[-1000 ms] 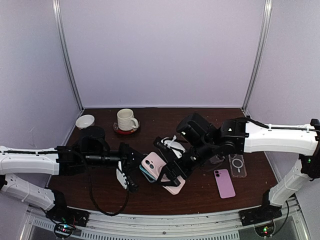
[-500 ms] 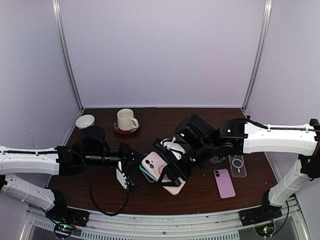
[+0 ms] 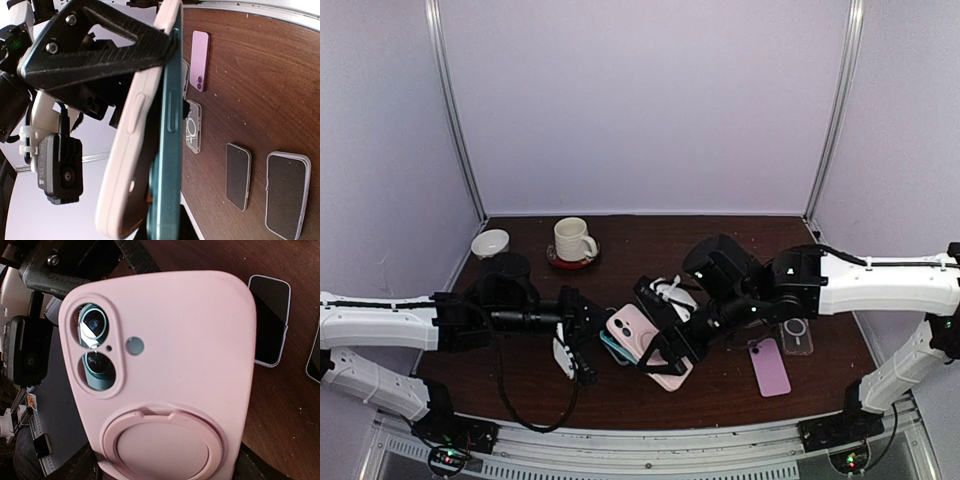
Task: Take the phone out of the phone case
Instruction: Remove the phone case from the phone.
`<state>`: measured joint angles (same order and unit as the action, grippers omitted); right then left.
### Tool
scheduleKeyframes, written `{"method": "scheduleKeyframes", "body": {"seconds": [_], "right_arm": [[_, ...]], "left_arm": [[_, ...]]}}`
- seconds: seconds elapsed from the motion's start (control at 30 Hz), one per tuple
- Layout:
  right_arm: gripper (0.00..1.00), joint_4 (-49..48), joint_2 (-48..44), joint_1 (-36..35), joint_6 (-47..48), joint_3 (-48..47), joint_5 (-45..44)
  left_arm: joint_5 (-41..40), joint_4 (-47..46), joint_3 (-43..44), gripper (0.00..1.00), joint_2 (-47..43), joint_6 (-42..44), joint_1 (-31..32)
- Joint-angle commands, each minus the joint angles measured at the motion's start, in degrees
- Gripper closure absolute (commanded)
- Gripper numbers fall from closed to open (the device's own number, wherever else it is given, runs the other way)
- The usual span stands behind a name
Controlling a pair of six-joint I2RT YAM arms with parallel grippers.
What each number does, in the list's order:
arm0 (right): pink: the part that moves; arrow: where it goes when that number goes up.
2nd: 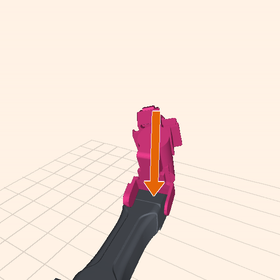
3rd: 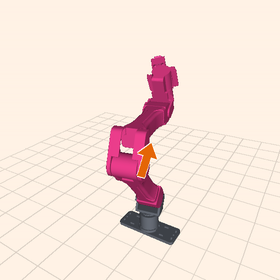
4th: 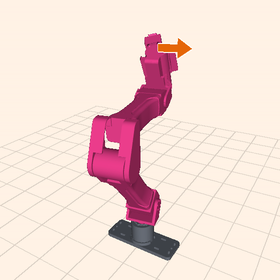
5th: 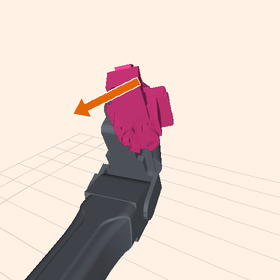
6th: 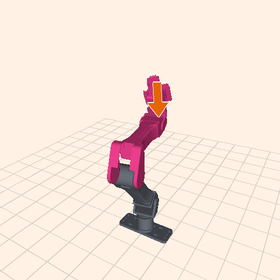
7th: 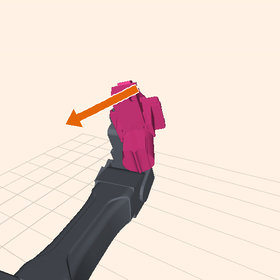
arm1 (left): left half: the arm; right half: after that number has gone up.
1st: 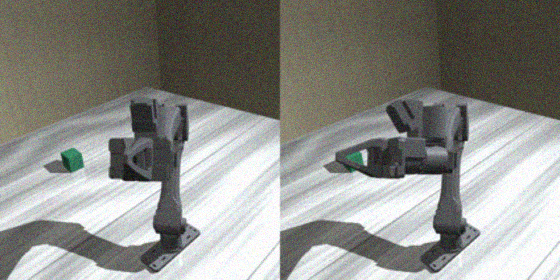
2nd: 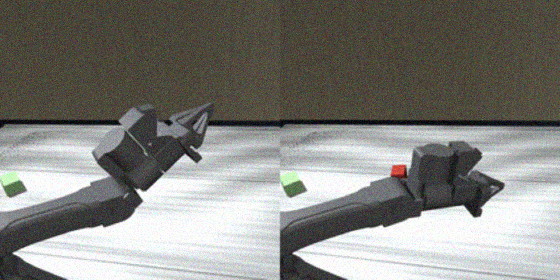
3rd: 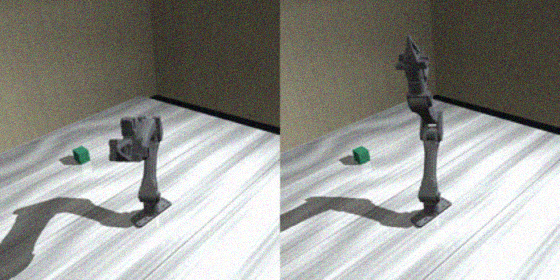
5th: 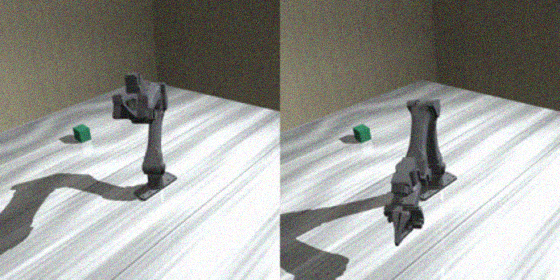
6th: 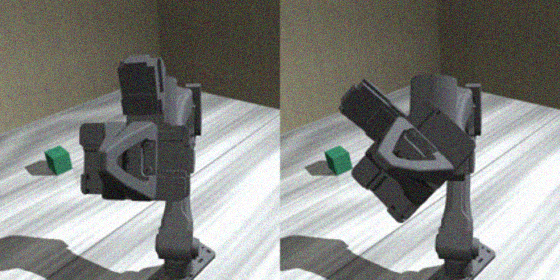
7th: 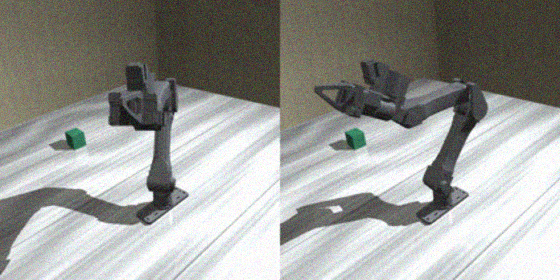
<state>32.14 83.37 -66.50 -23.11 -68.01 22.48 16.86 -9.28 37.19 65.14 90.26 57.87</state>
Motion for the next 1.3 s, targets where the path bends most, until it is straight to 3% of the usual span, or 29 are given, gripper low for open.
{"method": "scheduleKeyframes", "body": {"seconds": [0.0,0.4,1.27], "right_arm": [[0.21,2.0,-2.1,0.3,-2.7,2.3,-0.1],[0.21,0.3,-4.2,0.3,-4.3,6.3,0.3],[0.2,0.2,-10.2,0.4,-8.1,14.2,-2.6]], "left_arm": [[-0.7,-8.1,2.1,1.0,-1.6,-4.7,-0.3],[-2.1,-11.3,2.4,1.0,-2.0,-8.9,-1.5],[-3.5,-14.8,1.8,1.0,-3.0,-9.8,-2.6]]}}
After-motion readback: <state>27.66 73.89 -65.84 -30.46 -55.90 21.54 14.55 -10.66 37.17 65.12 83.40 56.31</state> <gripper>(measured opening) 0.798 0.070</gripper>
